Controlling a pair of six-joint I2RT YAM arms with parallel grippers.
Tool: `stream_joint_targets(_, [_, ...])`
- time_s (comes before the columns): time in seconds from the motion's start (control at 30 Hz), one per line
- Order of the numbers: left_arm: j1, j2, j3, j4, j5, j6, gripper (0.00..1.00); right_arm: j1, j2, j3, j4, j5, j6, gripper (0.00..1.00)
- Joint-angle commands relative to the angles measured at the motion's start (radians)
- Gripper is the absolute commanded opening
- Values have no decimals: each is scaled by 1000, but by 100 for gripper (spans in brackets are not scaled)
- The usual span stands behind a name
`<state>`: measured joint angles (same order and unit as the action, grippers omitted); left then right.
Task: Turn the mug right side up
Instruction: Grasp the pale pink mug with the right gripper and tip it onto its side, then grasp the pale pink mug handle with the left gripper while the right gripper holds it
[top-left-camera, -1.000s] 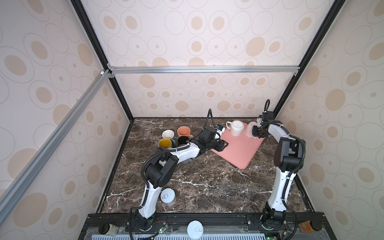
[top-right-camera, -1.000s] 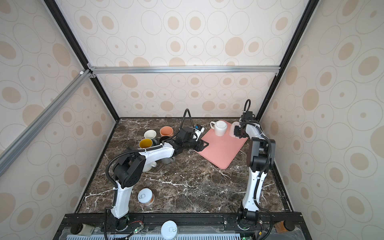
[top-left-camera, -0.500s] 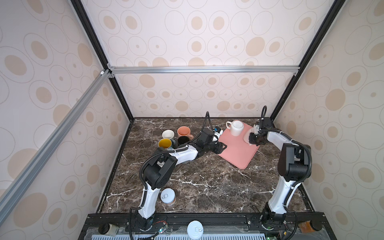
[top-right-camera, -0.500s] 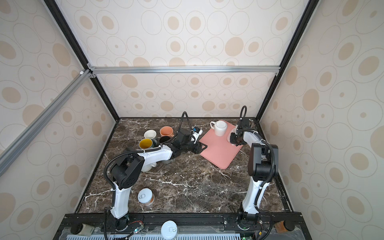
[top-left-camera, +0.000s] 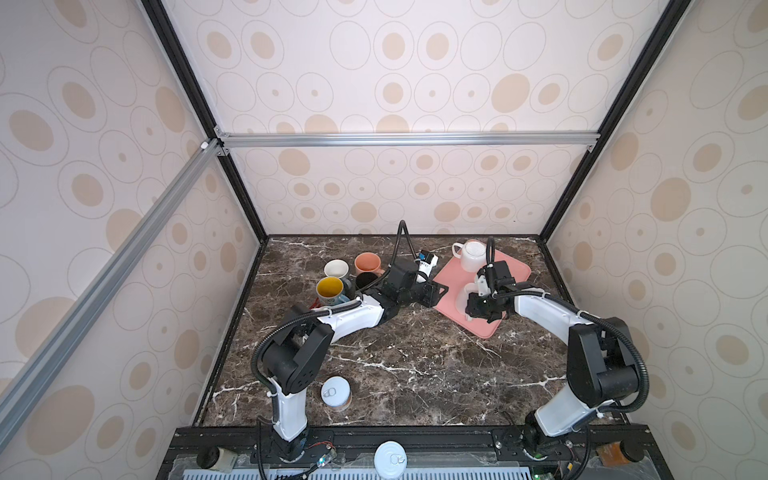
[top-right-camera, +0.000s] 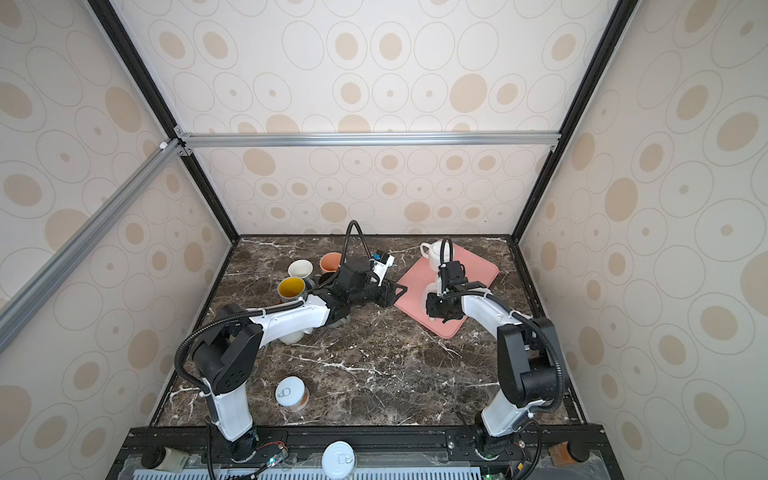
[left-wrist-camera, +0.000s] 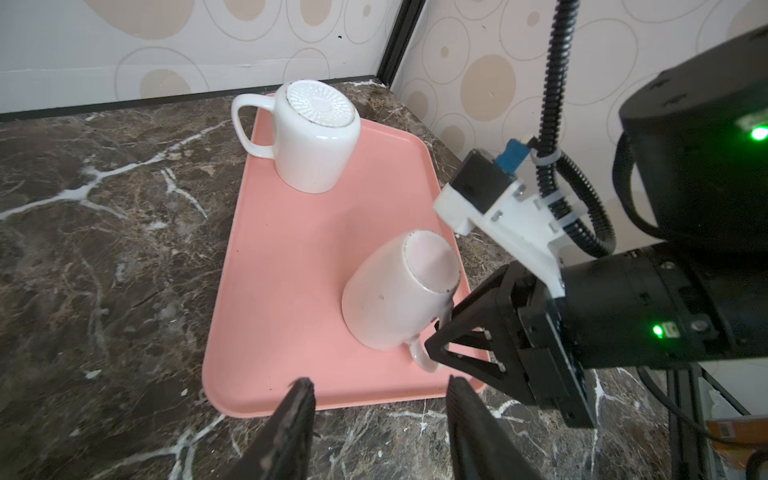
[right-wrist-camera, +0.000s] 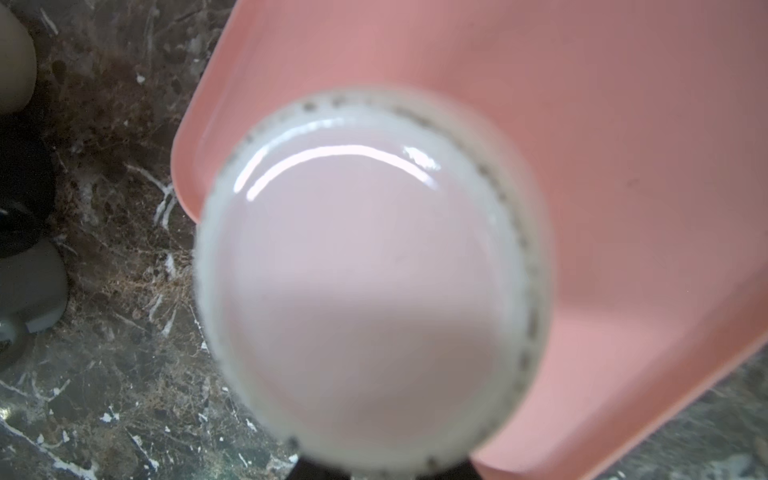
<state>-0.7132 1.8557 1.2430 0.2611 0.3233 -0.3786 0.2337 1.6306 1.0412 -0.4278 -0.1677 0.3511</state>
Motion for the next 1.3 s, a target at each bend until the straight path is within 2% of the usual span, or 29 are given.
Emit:
stream_joint_targets(0.0, [6, -34, -13, -46, -55, -6, 53, 19, -8, 6, 28, -19, 89, 36])
stream_joint_targets(0.1, [2, -47, -35, -50, -79, -18, 54, 30, -18, 12, 51, -66, 121, 41])
stream_joint_targets(0.27, [-13, -36, -42, -62, -116, -32, 54, 32, -52, -43, 165, -189, 219, 43])
stream_joint_targets(0.4, [-21, -14, -23, -119, -245, -65, 58, 40, -19, -85, 312, -294, 326, 46])
stream_joint_targets(0.6, [-26, 4, 23, -157, -251, -57, 60, 39, -28, -67, 272, -247, 297, 47])
stream_joint_targets(0.8, [-66, 50, 60, -148, -187, -24, 59, 40, -136, -53, 126, -71, 186, 47])
stream_joint_targets(0.9, [-110, 103, 117, -175, -170, 21, 60, 0, -199, -81, 83, 20, 155, 48])
stream_joint_targets(1.07, [-135, 191, 225, -249, -162, 36, 62, -102, -289, -167, 106, -16, 166, 48])
stream_joint_targets(1.27, [-137, 255, 290, -274, -171, 51, 60, -135, -315, -230, 107, -25, 157, 49])
